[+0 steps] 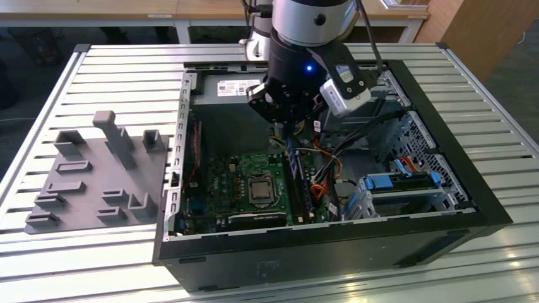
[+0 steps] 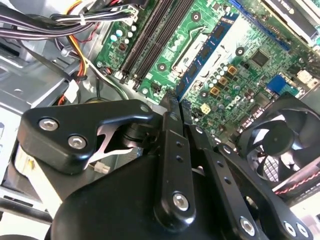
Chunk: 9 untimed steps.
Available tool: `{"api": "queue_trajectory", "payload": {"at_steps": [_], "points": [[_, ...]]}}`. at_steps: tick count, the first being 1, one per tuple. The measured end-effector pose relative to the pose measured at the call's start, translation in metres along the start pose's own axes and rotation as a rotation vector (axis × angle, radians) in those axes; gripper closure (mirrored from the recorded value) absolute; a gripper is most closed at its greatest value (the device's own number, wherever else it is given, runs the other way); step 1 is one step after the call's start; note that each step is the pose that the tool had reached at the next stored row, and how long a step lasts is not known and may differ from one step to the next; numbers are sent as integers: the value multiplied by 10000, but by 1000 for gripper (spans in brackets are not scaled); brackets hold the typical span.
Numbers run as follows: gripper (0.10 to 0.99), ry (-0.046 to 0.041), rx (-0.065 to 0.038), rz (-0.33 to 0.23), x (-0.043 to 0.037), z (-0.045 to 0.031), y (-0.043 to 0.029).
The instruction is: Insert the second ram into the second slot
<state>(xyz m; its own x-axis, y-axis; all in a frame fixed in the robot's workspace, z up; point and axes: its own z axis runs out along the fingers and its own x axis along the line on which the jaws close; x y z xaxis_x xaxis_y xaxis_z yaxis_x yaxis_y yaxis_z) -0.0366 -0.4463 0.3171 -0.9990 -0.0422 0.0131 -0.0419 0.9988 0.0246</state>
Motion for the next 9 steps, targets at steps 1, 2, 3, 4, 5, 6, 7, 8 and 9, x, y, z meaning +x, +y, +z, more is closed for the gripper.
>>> {"api": "queue_trajectory", "payload": {"at_steps": [1, 2, 3, 4, 5, 6, 7, 8, 9], "points": [[949, 0, 0, 1, 0, 10, 0], [949, 0, 1, 6, 0, 19, -1], [949, -1, 1, 22, -1, 26, -1], [949, -1, 1, 34, -3, 32, -1], [949, -3, 1, 42, -3, 40, -1], [949, -5, 0, 47, -4, 51, -2], [949, -6, 0, 49, -4, 65, -2], [949, -7, 0, 51, -4, 79, -3], [949, -7, 1, 53, -3, 90, -4]]}}
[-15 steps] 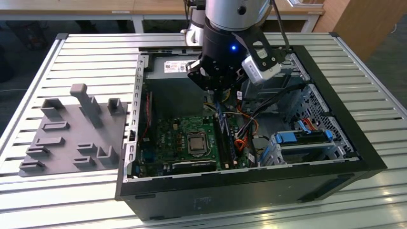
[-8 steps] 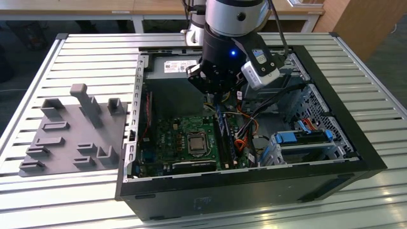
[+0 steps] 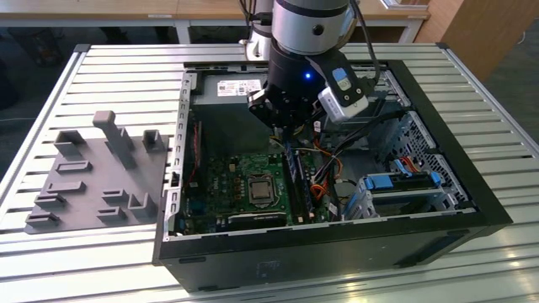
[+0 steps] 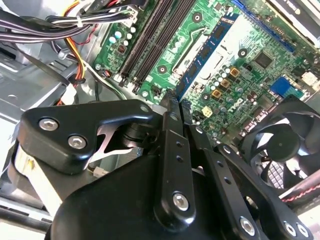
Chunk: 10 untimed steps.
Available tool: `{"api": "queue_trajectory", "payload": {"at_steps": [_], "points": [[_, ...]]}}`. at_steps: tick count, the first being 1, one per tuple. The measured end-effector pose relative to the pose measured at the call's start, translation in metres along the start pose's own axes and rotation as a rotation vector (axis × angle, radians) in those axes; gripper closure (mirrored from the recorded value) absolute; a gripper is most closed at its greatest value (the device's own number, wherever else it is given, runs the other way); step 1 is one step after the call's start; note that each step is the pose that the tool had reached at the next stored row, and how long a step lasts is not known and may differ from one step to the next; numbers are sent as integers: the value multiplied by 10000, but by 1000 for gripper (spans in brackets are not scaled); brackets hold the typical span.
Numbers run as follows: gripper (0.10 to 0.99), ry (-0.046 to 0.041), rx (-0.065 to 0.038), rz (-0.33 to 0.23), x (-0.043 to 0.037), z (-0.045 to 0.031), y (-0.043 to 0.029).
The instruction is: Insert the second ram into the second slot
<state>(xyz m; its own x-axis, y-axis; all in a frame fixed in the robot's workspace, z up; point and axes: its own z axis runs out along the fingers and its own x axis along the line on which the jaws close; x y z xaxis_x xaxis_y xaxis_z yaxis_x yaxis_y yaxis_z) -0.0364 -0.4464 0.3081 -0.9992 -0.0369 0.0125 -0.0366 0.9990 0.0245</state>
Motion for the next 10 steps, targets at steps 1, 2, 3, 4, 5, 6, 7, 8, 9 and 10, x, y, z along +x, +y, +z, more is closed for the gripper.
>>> {"api": "queue_trajectory", "payload": {"at_steps": [1, 2, 3, 4, 5, 6, 7, 8, 9, 10], "points": [[949, 0, -1, 2, 0, 14, -2], [949, 0, -1, 4, 0, 27, -3], [949, 0, -1, 4, 0, 39, -4], [949, 0, 0, 4, 0, 54, -6], [949, -1, -2, 7, -1, 72, -7], [949, -1, -1, 11, -2, 90, -8], [949, -1, -1, 14, -2, 107, -9], [949, 0, 0, 13, -3, 124, -14], [949, -2, -3, 13, -3, 140, -20], [949, 0, -2, 14, -2, 154, -27]]}}
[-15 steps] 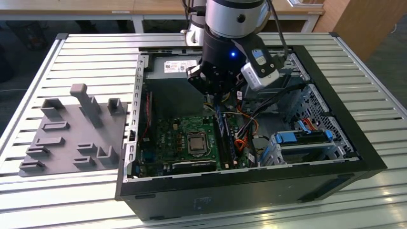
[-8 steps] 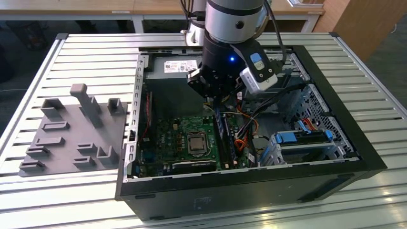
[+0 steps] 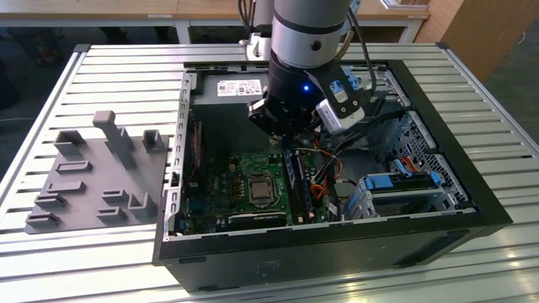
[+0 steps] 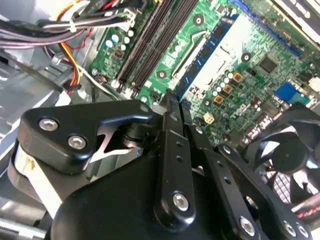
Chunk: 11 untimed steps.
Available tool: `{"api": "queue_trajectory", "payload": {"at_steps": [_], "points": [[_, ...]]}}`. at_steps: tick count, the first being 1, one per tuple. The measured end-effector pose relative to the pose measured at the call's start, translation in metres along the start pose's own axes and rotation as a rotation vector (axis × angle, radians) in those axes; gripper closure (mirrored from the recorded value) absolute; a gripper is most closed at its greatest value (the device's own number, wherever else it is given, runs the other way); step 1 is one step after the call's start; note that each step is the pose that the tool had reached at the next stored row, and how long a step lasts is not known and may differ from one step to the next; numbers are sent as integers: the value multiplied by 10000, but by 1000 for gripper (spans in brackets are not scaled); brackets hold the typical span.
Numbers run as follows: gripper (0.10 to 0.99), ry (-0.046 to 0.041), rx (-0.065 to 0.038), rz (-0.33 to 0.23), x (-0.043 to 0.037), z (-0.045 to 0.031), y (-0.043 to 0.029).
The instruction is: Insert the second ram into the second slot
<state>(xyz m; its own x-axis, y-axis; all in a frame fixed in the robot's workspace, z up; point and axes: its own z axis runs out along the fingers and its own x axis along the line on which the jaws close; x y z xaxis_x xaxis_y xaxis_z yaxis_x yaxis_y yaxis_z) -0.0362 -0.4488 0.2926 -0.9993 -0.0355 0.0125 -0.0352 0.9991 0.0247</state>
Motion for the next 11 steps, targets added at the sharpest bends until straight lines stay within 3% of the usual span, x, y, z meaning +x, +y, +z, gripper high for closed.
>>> {"api": "queue_trajectory", "payload": {"at_steps": [11], "points": [[949, -2, -1, 121, 0, 100, -19]]}}
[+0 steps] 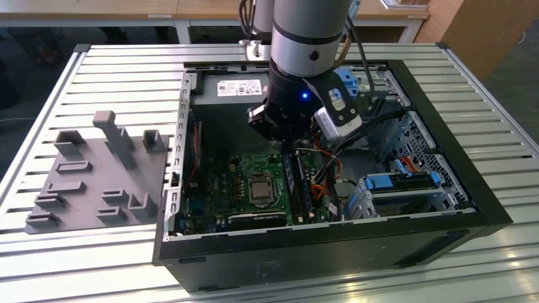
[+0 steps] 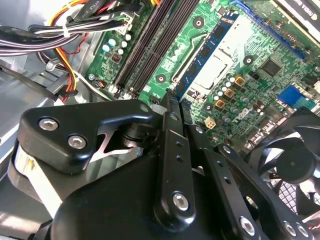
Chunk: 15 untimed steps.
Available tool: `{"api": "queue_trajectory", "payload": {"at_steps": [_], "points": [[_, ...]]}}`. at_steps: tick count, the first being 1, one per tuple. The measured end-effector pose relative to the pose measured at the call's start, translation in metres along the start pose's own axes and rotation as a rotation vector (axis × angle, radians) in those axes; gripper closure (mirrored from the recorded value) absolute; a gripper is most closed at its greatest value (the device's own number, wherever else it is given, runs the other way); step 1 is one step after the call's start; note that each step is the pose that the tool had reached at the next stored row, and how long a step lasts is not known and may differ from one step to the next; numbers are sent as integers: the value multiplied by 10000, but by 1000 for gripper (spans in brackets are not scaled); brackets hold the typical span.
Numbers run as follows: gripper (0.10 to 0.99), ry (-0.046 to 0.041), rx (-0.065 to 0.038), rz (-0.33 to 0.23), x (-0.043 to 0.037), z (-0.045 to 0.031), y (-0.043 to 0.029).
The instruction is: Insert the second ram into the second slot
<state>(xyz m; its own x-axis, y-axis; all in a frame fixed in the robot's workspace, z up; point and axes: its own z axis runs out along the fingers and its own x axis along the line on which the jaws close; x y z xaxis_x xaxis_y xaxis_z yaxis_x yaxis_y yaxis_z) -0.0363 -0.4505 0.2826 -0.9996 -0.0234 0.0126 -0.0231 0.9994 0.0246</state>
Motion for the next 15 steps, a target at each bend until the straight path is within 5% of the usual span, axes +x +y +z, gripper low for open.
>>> {"api": "queue_trajectory", "payload": {"at_steps": [6, 15], "points": [[949, -5, -6, 235, 1, 31, -66], [949, 29, -41, 292, -61, 130, -73]]}}
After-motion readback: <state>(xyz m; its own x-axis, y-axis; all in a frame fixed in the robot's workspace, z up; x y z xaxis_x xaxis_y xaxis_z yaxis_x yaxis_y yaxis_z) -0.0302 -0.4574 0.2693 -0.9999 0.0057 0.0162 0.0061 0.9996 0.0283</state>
